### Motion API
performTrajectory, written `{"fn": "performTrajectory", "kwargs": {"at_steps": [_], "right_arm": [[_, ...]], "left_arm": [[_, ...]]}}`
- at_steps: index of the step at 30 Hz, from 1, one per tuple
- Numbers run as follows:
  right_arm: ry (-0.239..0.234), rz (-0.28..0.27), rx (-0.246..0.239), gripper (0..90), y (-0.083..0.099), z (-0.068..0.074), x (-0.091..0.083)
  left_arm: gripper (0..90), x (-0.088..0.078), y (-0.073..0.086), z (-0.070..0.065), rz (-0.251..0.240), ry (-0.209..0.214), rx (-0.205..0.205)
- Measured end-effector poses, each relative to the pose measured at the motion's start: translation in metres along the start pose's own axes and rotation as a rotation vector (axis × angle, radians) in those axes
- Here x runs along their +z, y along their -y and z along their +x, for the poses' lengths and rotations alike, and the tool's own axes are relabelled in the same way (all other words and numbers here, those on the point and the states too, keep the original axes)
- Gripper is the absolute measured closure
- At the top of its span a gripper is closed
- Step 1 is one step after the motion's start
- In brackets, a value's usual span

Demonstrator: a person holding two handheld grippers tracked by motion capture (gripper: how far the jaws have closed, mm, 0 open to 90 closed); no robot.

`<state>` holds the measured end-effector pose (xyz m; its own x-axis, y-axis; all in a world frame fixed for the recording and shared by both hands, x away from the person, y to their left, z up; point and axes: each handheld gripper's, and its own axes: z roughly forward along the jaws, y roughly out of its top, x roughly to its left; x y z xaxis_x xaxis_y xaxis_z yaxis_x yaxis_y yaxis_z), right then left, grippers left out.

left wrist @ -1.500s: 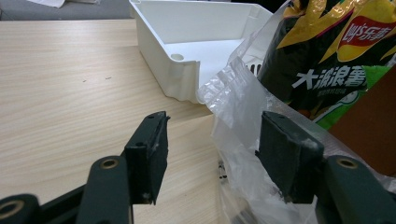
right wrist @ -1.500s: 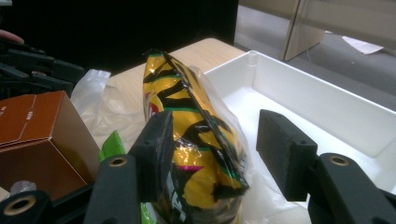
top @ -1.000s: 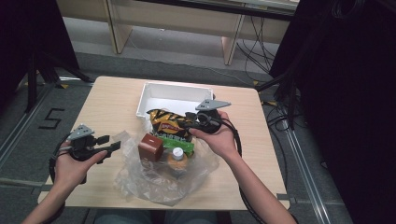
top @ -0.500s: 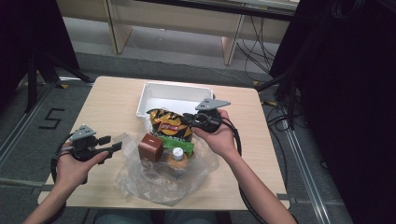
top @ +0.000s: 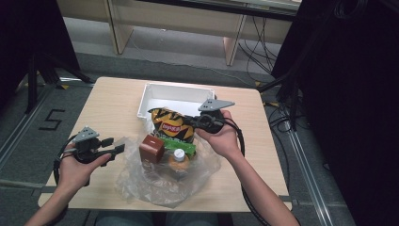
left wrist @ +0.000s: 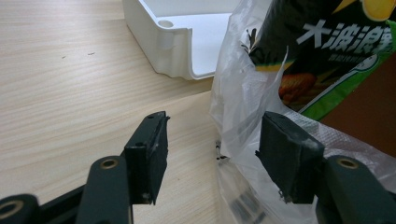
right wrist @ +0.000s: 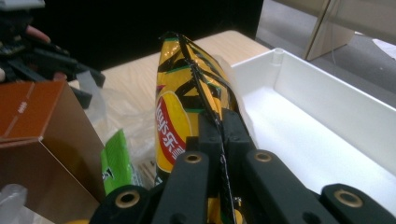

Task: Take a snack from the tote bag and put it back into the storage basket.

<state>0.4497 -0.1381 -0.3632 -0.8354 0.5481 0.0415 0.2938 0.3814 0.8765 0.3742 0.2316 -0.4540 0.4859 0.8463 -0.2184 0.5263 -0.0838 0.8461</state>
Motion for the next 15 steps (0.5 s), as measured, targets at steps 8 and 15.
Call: {"fn": "performTrajectory", "kwargs": {"at_steps": [8, 15], "right_arm": [[-0.009, -0.066, 0.026, 90.0, -0.009, -0.002, -0.014], [-0.014, -0.107, 0.028, 90.0, -0.018, 0.002, -0.022]], "left_arm": [[41.7, 0.002, 0.001, -0.002, 0.006, 0.005, -0.003], [41.6, 0.005, 0.0, -0.004, 0.011, 0.014, 0.014]]}}
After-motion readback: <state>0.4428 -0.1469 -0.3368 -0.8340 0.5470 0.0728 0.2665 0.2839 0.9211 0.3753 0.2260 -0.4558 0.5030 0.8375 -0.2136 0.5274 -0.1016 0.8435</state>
